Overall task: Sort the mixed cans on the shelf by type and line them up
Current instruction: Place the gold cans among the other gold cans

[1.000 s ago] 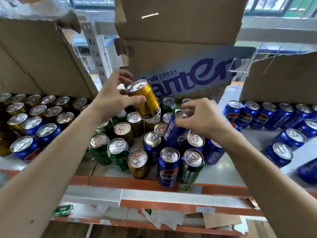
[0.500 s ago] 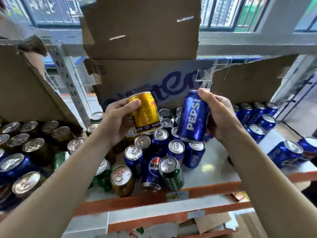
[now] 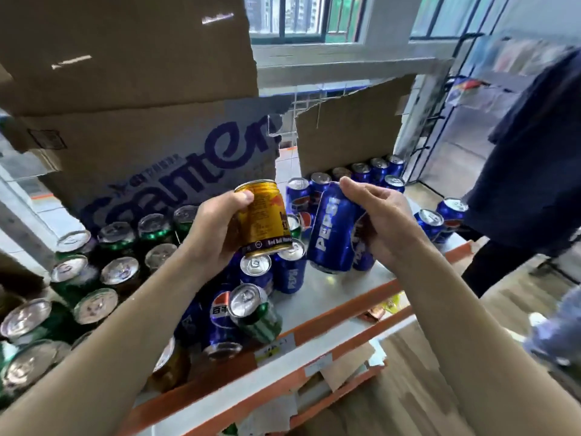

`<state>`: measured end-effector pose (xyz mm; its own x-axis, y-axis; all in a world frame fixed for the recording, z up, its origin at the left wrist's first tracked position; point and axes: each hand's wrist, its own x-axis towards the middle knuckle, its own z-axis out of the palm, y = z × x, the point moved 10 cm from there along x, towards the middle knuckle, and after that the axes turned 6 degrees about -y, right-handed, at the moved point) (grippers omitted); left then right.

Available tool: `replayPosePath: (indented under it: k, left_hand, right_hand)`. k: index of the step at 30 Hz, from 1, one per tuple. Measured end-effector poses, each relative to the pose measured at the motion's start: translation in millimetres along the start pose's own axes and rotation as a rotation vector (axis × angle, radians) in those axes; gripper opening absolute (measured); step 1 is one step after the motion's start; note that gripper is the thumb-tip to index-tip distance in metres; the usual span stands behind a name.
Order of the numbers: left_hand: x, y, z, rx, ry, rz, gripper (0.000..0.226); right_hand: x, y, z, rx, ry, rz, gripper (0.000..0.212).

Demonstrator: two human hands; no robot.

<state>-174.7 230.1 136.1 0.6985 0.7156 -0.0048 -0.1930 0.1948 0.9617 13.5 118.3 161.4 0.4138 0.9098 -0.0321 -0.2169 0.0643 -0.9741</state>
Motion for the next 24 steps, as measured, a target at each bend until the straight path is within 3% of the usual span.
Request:
replayPosePath:
  k: [5, 8, 10, 16, 24]
  left_hand:
    - [30.3, -9.2, 36.1, 0.163, 0.004, 0.028, 0.05]
    - [49.8, -13.7, 60.7, 0.233, 0.031, 0.048, 0.042]
    - [63.5, -15.6, 76.3, 0.26, 0.057, 0.061, 0.05]
    - [101.9, -24.3, 108.7, 0.309, 0.152, 0.059, 0.061]
    - [129.2, -33.8, 123.0, 0.297, 0.254, 0.092, 0.045]
  right_hand:
    - [1.5, -22.4, -66.4, -0.18, 0.139, -0.071, 0.045]
    - [14.4, -37.5, -106.8, -0.297, 0.207, -0.111, 0.046]
    - [24.8, -51.4, -129.8, -0.362, 0.243, -0.154, 0.042]
    - [77.8, -68.7, -190.4, -0.452, 0.276, -0.216, 0.053]
    - [148.3, -37.5, -240.6, -0.656, 0.251, -0.158, 0.067]
